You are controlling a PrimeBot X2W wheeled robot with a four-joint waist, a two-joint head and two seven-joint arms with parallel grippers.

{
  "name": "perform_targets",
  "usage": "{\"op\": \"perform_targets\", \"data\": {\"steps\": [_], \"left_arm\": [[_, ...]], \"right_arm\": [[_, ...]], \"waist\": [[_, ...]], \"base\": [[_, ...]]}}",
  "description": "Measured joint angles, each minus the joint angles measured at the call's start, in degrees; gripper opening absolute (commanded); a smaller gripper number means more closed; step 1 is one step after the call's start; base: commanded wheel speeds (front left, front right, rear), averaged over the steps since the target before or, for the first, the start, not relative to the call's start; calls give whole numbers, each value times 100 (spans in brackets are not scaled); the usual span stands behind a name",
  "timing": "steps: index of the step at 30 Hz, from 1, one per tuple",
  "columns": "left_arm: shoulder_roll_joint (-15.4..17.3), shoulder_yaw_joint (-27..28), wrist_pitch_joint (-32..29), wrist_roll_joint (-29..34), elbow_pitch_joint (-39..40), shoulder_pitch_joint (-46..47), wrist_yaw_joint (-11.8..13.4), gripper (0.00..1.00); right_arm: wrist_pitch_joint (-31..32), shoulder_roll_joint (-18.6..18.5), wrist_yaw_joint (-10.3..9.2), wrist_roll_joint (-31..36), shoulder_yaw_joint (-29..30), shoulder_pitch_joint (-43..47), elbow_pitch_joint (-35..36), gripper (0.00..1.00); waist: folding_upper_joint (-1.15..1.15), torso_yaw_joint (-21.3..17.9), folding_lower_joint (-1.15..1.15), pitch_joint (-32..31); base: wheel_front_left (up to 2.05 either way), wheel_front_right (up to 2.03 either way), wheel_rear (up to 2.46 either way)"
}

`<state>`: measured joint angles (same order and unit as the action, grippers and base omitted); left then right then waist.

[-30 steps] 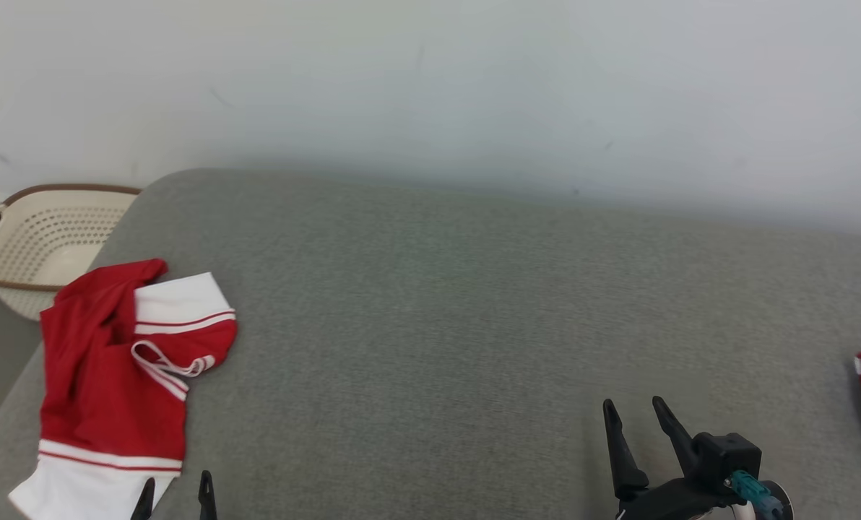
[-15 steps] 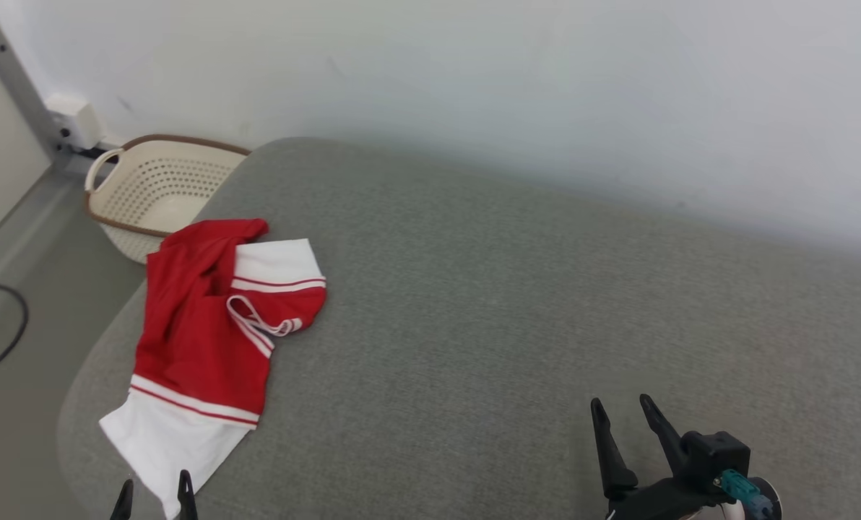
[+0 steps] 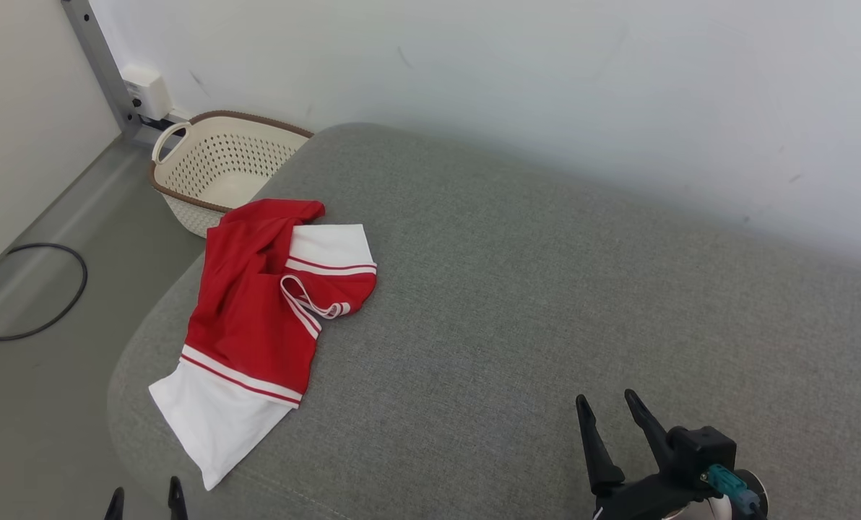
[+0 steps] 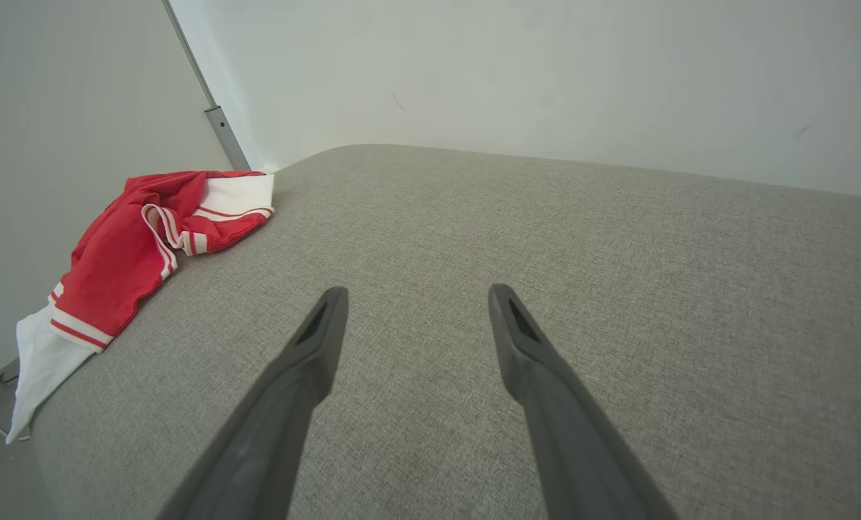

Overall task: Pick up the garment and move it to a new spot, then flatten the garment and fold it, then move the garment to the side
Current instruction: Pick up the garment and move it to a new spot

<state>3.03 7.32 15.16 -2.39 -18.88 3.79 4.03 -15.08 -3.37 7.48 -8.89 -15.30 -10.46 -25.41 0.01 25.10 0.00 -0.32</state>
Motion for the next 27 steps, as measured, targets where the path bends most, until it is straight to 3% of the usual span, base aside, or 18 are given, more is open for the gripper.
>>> {"op": "perform_targets", "data": {"steps": [10, 17, 22, 27], "left_arm": [[35, 223, 0, -257, -327, 562, -539, 100], [356, 272, 0, -205, -834, 1616, -846, 100], [638, 231, 0, -104, -1181, 2342, -949, 100], [690, 71, 0, -47, -1523, 2802, -1007, 100]], "right_arm": [[0, -159, 0, 1, -83, -197, -9, 100], [-1, -444, 0, 10, -163, -446, 65, 100], [-1, -635, 0, 32, -236, -612, 164, 100], [0, -804, 0, 30, -268, -718, 241, 100]], "waist": [[0, -138, 0, 310], [0, -319, 1, 743], [0, -490, 2, 1060], [0, -715, 2, 1314]], "base": [[0, 0, 0], [0, 0, 0], [0, 0, 0], [0, 0, 0]]}}
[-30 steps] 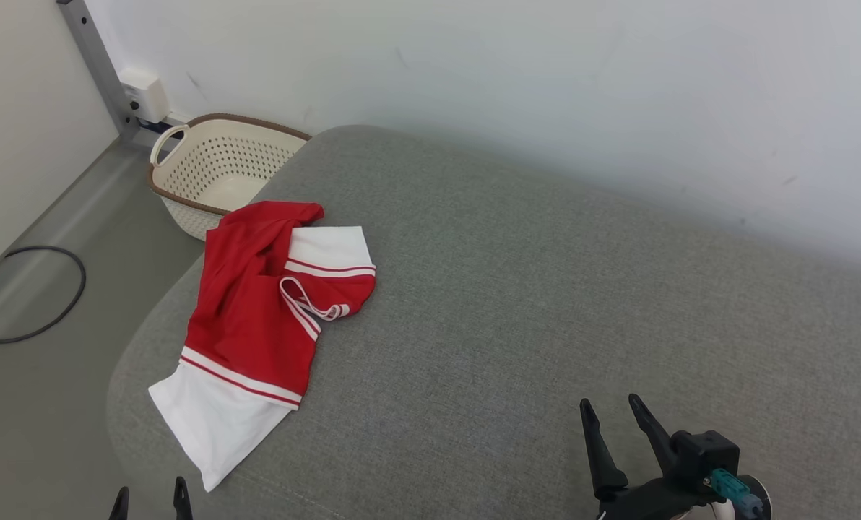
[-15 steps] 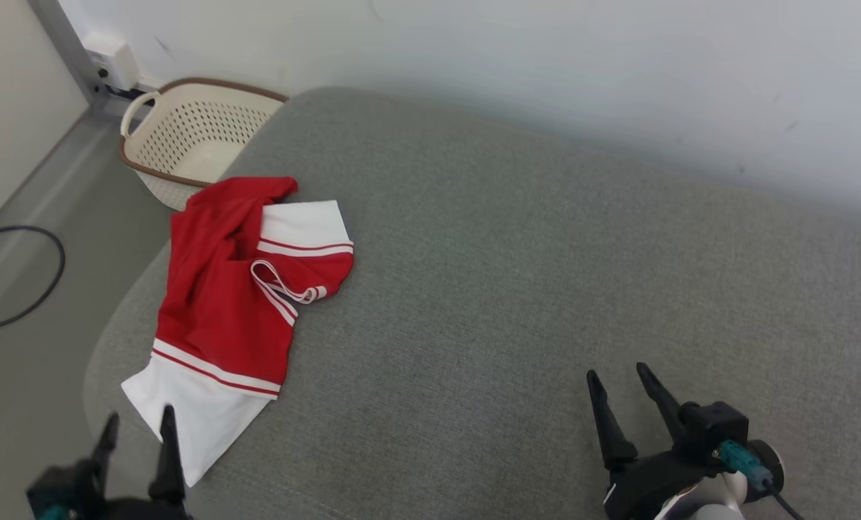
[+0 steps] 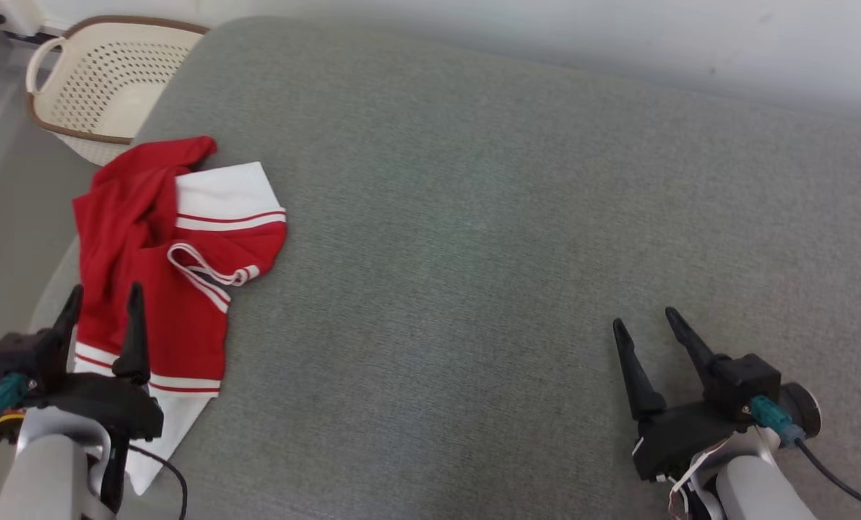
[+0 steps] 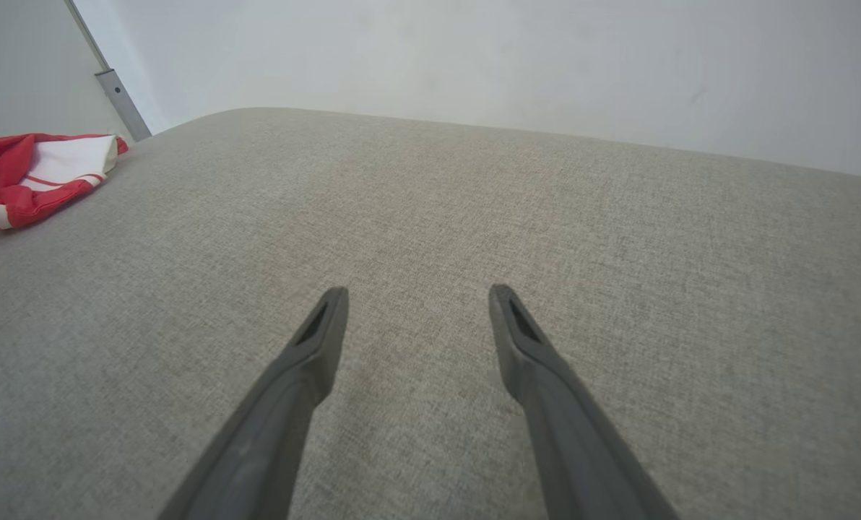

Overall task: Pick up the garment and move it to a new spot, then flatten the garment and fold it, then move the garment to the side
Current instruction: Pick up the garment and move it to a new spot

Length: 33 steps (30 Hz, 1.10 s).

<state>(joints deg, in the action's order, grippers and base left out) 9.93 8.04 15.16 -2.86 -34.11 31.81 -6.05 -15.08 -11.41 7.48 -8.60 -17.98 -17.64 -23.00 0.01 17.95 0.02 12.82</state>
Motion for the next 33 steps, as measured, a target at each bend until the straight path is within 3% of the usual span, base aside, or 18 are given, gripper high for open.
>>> {"op": "perform_targets", "data": {"steps": [7, 20, 27, 28, 29, 30, 31, 32, 33], "left_arm": [[-34, -96, 0, 14, -122, 298, -34, 100], [-207, 137, 0, -13, -835, 369, 319, 100], [-257, 210, 3, -74, -1478, 484, 364, 100], [-258, 213, 12, -75, -1540, 504, 364, 94], [-255, 221, 12, -81, -1568, 511, 363, 77], [-253, 223, 11, -82, -1590, 522, 360, 47], [-254, 221, 11, -82, -1613, 534, 357, 35], [-254, 219, 11, -81, -1630, 552, 356, 15], [-252, 211, 11, -77, -1635, 564, 357, 2]], "right_arm": [[0, -143, 0, -1, 8, -164, 119, 100], [-1, -268, 0, 5, 51, -285, 193, 100], [-3, -270, 0, 5, 131, -265, 200, 100], [-3, -269, 0, 5, 149, -257, 200, 100], [-2, -268, 0, 5, 155, -251, 200, 100], [-2, -266, 0, 5, 160, -247, 200, 100], [-2, -261, 0, 5, 162, -243, 200, 100], [-2, -254, 0, 4, 169, -241, 200, 100], [-2, -243, 0, 4, 176, -241, 200, 100]], "waist": [[0, -329, 0, 300], [0, -795, -1, 632], [-1, -950, -1, 662], [-1, -958, -2, 655], [0, -965, -2, 647], [-1, -972, -2, 638], [-1, -977, -2, 628], [-1, -981, -2, 618], [0, -984, -2, 607]], "base": [[0, 0, 0], [0, 0, 0], [0, 0, 0], [0, 0, 0], [0, 0, 0], [0, 0, 0], [0, 0, 0], [0, 0, 0], [0, 0, 0]]}}
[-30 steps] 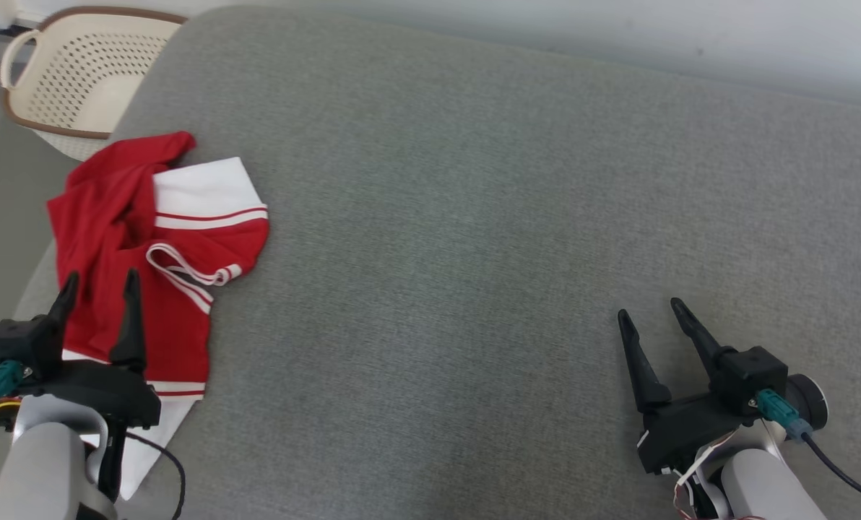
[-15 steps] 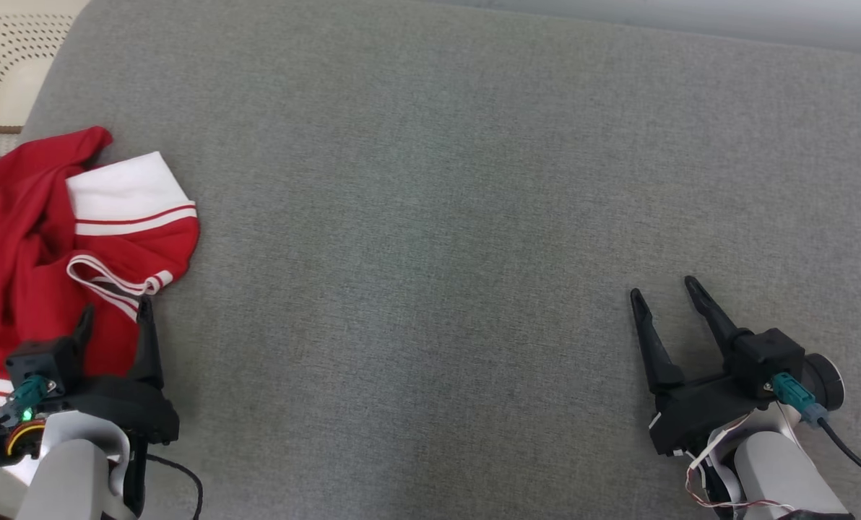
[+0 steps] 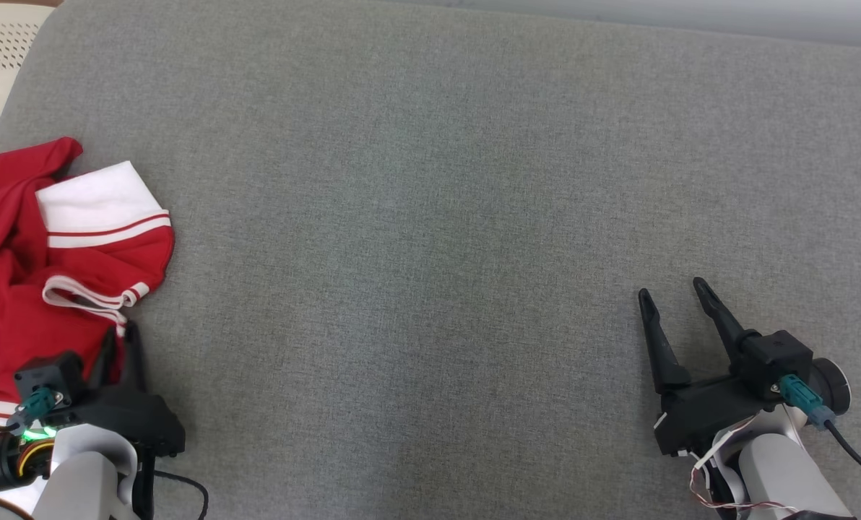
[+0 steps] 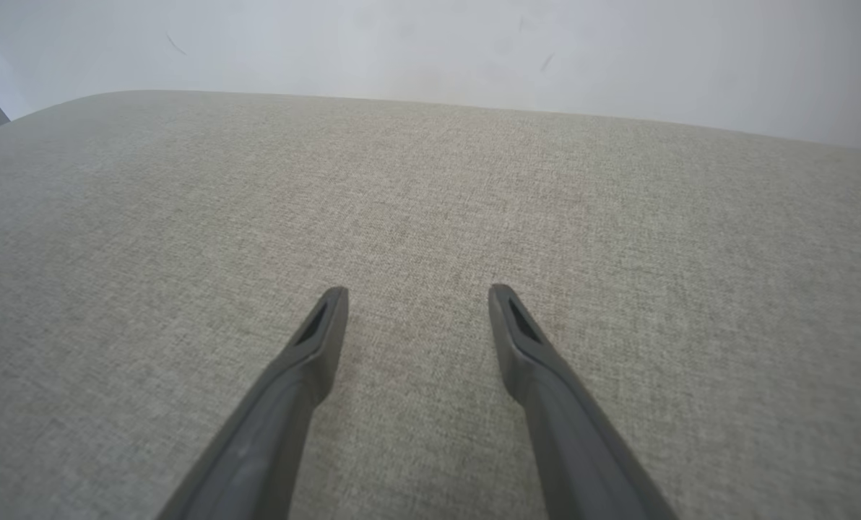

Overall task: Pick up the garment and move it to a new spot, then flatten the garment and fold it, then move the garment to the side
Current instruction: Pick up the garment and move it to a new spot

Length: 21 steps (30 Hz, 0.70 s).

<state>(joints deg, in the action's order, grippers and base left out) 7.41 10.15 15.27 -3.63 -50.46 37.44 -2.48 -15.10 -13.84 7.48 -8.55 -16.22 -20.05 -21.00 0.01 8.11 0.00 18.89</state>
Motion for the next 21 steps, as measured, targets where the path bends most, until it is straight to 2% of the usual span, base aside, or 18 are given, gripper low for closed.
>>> {"op": "perform_targets", "data": {"steps": [5, 12, 21], "left_arm": [[-8, -65, -9, 32, 152, -12, -44, 0], [-176, -394, -12, 154, 887, -108, -211, 0], [-383, -1452, -14, 281, 1535, 73, -449, 0]], "right_arm": [[0, 113, 0, 0, -3, 0, -5, 100], [1, 282, 0, -57, 33, -3, -32, 100], [1, 558, 0, -77, 155, -28, -38, 100]], "waist": [[0, -20, 0, -63], [0, -115, 0, -184], [-1, -481, 0, -301]], "base": [[0, 0, 0], [0, 0, 0], [0, 0, 0]]}}
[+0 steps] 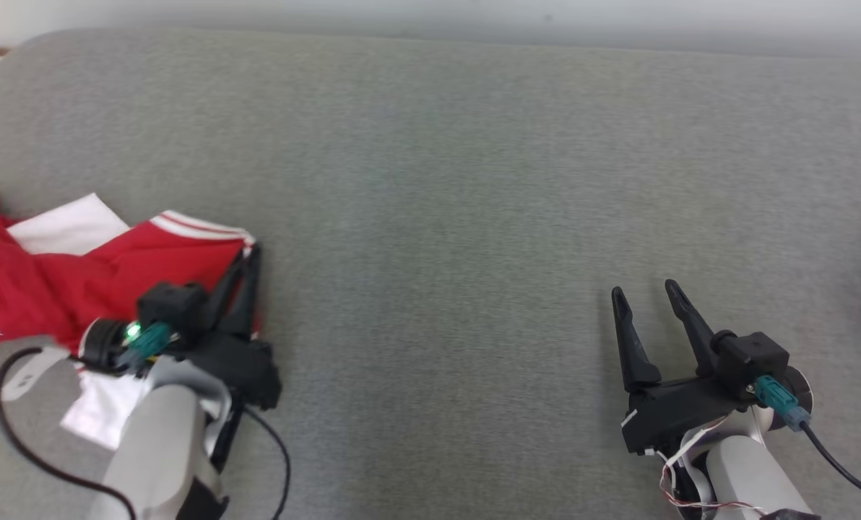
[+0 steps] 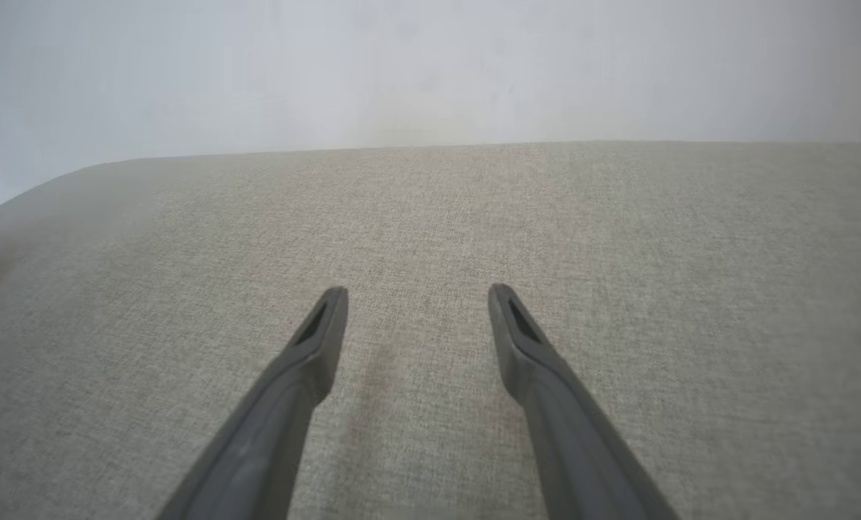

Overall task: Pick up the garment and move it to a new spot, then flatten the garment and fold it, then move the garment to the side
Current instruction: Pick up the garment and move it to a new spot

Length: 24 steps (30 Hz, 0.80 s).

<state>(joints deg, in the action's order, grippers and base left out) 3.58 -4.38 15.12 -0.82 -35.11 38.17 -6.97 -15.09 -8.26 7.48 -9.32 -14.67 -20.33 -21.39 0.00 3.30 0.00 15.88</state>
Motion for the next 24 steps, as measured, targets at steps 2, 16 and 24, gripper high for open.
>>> {"op": "perform_targets", "data": {"steps": [2, 16, 24], "left_arm": [[-24, -250, 0, -36, 60, 88, -9, 0], [-68, -1837, -1, -706, 1, 733, -49, 0], [-69, -2582, -1, -1093, -164, 1157, 53, 0]], "right_arm": [[0, 40, 0, -14, 42, -5, -2, 100], [1, 356, 0, -75, 122, -3, -14, 100], [1, 460, 0, -134, 91, -27, -41, 100]], "waist": [[0, -128, 0, -13], [0, -1211, 0, -32], [0, -2015, 0, -2]], "base": [[0, 0, 0], [0, 0, 0], [0, 0, 0]]}}
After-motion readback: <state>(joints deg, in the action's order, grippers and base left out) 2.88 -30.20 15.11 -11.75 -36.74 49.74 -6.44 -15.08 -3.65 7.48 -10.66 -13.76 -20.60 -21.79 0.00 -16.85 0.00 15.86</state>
